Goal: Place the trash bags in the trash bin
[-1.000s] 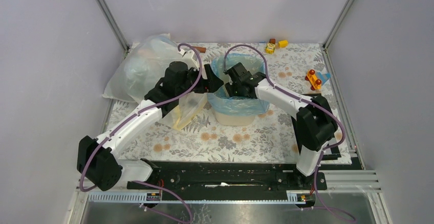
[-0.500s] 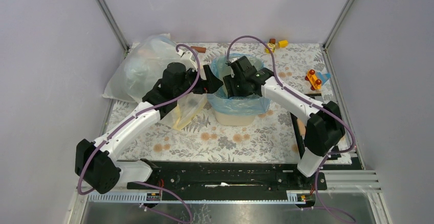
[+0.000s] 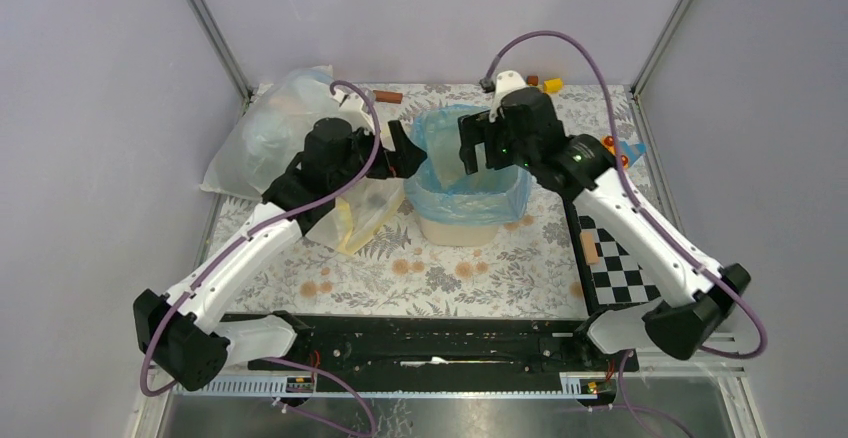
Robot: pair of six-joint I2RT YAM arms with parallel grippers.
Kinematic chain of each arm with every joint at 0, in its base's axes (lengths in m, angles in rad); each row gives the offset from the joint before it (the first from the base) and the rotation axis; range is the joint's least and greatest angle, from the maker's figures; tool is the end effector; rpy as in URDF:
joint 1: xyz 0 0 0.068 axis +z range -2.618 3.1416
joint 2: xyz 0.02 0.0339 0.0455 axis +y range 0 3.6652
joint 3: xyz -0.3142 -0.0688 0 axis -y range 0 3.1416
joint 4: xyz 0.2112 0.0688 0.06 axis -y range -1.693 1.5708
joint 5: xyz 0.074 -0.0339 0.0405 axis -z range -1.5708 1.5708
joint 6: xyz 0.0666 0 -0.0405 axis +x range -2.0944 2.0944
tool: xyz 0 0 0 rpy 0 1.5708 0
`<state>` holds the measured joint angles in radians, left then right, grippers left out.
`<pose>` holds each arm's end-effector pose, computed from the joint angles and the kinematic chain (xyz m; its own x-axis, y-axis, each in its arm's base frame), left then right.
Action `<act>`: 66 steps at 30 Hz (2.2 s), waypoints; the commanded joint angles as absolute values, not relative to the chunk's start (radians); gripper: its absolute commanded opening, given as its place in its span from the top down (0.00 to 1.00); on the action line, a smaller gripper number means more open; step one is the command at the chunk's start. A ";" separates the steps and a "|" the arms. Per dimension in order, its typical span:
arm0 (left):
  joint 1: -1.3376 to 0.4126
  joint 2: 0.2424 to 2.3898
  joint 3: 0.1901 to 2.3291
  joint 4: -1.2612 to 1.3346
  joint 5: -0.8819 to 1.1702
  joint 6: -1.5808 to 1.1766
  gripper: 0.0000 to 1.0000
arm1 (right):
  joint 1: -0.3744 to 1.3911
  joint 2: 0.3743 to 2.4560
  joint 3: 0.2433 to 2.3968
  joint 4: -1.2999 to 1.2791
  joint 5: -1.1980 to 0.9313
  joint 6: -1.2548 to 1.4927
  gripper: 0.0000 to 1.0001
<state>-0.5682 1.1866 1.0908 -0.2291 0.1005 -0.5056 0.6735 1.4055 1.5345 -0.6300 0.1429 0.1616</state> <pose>0.2081 -0.1408 0.3995 -0.5335 -0.2311 -0.8136 0.4082 0.7721 -0.4870 0.2347 0.1752 0.4429 -0.4542 -0.1587 -0.8767 -0.4526 0.8887 0.0736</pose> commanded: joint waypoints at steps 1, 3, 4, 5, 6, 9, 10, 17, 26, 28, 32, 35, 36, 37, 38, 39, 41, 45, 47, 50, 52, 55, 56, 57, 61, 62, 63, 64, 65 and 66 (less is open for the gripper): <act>-0.551 1.145 1.224 -0.265 0.020 -0.456 0.01 | 0.680 1.300 1.549 -0.536 0.283 0.115 0.05; -0.536 1.123 1.216 -0.264 0.004 -0.465 0.01 | 0.680 1.233 1.495 -0.450 0.379 0.101 0.04; -0.528 1.107 1.200 -0.255 -0.038 -0.470 0.01 | 0.680 1.187 1.449 -0.395 0.430 0.093 0.01; -0.522 1.093 1.179 -0.248 -0.065 -0.474 0.01 | 0.680 1.140 1.392 -0.334 0.491 0.082 0.00; -0.515 1.081 1.153 -0.242 -0.093 -0.475 0.01 | 0.680 1.090 1.320 -0.260 0.550 0.060 0.00; -0.467 1.061 1.069 -0.252 -0.207 -0.500 0.01 | 0.661 0.962 1.116 -0.076 0.695 0.005 0.00; -0.445 1.047 1.017 -0.236 -0.224 -0.523 0.01 | 0.634 0.943 1.082 -0.066 0.726 0.005 0.00; -0.339 0.982 0.777 -0.013 -0.249 -0.562 0.01 | 0.256 0.849 0.895 -0.108 0.450 0.231 0.00; -0.231 1.202 0.623 0.284 -0.200 -0.477 0.01 | 0.171 0.859 0.629 0.080 0.322 0.179 0.00; -0.224 1.247 0.606 0.312 -0.207 -0.440 0.01 | 0.169 0.848 0.526 0.193 0.302 0.117 0.00; -0.218 1.224 0.490 0.496 -0.215 -0.398 0.01 | 0.169 0.858 0.405 0.347 0.253 0.088 0.00; -0.218 1.207 0.424 0.612 -0.204 -0.351 0.01 | 0.163 0.939 0.352 0.452 0.244 0.051 0.00; -0.218 1.205 0.421 0.606 -0.214 -0.332 0.01 | 0.156 0.966 0.336 0.491 0.233 0.026 0.00; -0.218 1.200 0.416 0.599 -0.236 -0.321 0.01 | 0.145 0.993 0.313 0.541 0.219 0.014 0.00; -0.218 1.192 0.399 0.617 -0.261 -0.310 0.01 | 0.134 1.018 0.285 0.605 0.200 0.007 0.00; -0.218 1.179 0.376 0.651 -0.277 -0.296 0.01 | 0.118 1.042 0.250 0.685 0.179 0.006 0.00; -0.213 1.151 0.351 0.679 -0.282 -0.270 0.01 | 0.069 1.102 0.182 0.866 0.138 0.012 0.03; -0.209 1.160 0.353 0.702 -0.253 -0.155 0.01 | 0.025 1.245 0.153 1.055 0.166 0.018 0.02; -0.206 1.196 0.365 0.707 -0.245 -0.099 0.01 | 0.019 1.307 0.154 1.148 0.179 0.052 0.02; -0.190 1.255 0.334 0.801 -0.244 -0.067 0.01 | 0.006 1.447 0.182 1.236 0.204 0.075 0.01; -0.177 1.303 0.311 0.865 -0.251 -0.047 0.01 | 0.006 1.565 0.192 1.357 0.195 0.070 0.01; -0.131 1.372 0.278 1.000 -0.236 -0.049 0.01 | 0.006 1.531 0.233 1.218 0.213 0.077 0.00; -0.115 1.378 0.289 0.982 -0.210 -0.055 0.01 | 0.006 1.550 0.231 1.256 0.224 0.075 0.00; -0.098 1.398 0.283 1.015 -0.184 -0.055 0.01 | 0.006 1.535 0.227 1.243 0.212 0.073 0.00; -0.079 1.497 0.283 1.107 -0.111 -0.039 0.02 | 0.006 1.543 0.247 1.210 0.174 0.058 0.00; -0.070 1.492 0.290 1.083 -0.095 -0.045 0.02 | 0.006 1.545 0.254 1.205 0.173 0.057 0.00; -0.066 1.498 0.288 1.101 -0.091 -0.044 0.02 | 0.006 1.544 0.254 1.200 0.172 0.058 0.00; -0.066 1.500 0.287 1.102 -0.086 -0.043 0.01 | 0.006 1.544 0.252 1.200 0.173 0.057 0.00; -0.065 1.499 0.287 1.098 -0.085 -0.044 0.01 | 0.006 1.545 0.253 1.203 0.172 0.058 0.00; -0.063 1.501 0.285 1.101 -0.081 -0.044 0.01 | 0.006 1.545 0.253 1.203 0.173 0.058 0.00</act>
